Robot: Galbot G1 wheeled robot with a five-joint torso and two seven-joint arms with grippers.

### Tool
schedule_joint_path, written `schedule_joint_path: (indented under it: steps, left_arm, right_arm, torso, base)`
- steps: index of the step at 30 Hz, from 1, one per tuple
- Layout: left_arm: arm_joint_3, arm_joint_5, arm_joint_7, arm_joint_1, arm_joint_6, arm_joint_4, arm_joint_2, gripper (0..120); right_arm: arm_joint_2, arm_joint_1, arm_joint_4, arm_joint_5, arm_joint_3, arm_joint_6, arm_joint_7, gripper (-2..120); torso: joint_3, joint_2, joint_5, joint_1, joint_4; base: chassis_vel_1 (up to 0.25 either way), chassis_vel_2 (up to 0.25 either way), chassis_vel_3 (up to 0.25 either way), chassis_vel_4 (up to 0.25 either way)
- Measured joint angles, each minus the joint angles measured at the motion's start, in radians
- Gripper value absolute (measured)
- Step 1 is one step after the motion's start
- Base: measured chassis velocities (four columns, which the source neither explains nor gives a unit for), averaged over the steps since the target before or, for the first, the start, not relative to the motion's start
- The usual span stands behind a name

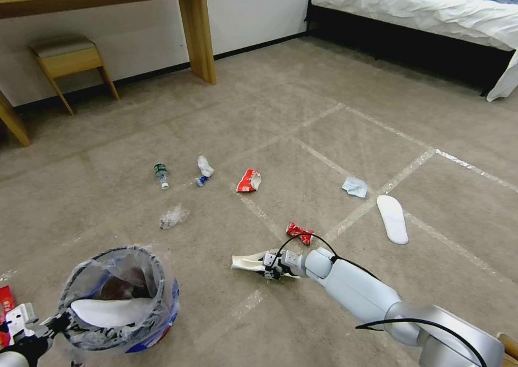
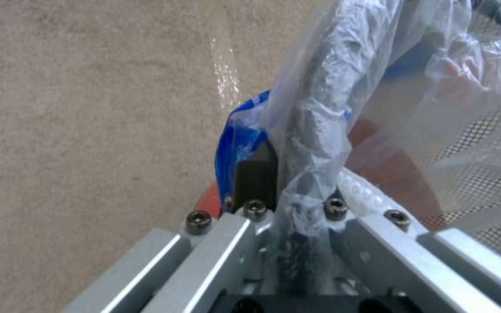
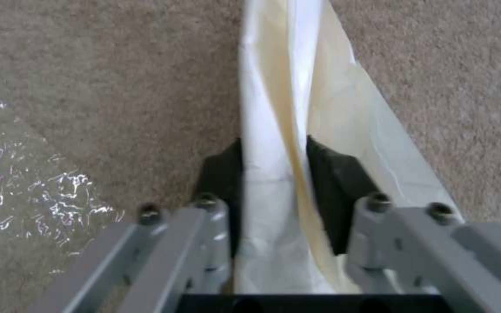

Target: Pick up the trash bin and place the garbage on the floor into it.

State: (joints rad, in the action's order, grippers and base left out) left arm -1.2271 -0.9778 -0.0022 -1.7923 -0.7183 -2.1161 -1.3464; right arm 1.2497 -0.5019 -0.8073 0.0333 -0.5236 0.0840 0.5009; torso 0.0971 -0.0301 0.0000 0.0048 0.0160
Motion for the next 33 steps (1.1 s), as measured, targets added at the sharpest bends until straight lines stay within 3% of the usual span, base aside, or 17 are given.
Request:
schedule_joint_path:
  steps: [6, 19, 25, 33]
  left_arm:
    - [0.000, 0.000, 0.000, 0.001, 0.000, 0.000, 0.004, 1]
    - [0.007, -0.002, -0.008, 0.007, -0.001, -0.006, 0.013, 1]
    - [0.014, -0.013, -0.018, 0.003, -0.008, -0.034, 0.023, 1]
    - [0.034, -0.047, -0.047, 0.017, -0.016, -0.082, 0.046, 1]
  right_arm:
    - [-0.014, -0.015, -0.024, 0.014, 0.018, 0.007, -0.010, 2]
    - [-0.123, -0.053, -0.215, 0.153, 0.112, -0.006, -0.034, 0]
    - [-0.186, -0.080, -0.495, 0.415, 0.243, -0.004, -0.127, 0]
    - [-0.216, -0.089, -0.781, 0.601, 0.281, -0.010, -0.240, 0]
  torso:
    - [0.000, 0.000, 0.0001, 0.000, 0.0000]
    - [0.000, 0.000, 0.0000, 0.000, 0.0001]
    - [0.000, 0.000, 0.0000, 0.000, 0.0000]
    - [0.000, 0.000, 0.0000, 0.000, -0.0001]
  base:
    - [0.000, 0.000, 0.000, 0.000]
    - [0.000, 0.000, 0.000, 0.000]
    - [0.000, 0.000, 0.000, 0.000]
    - [0.000, 0.000, 0.000, 0.000]
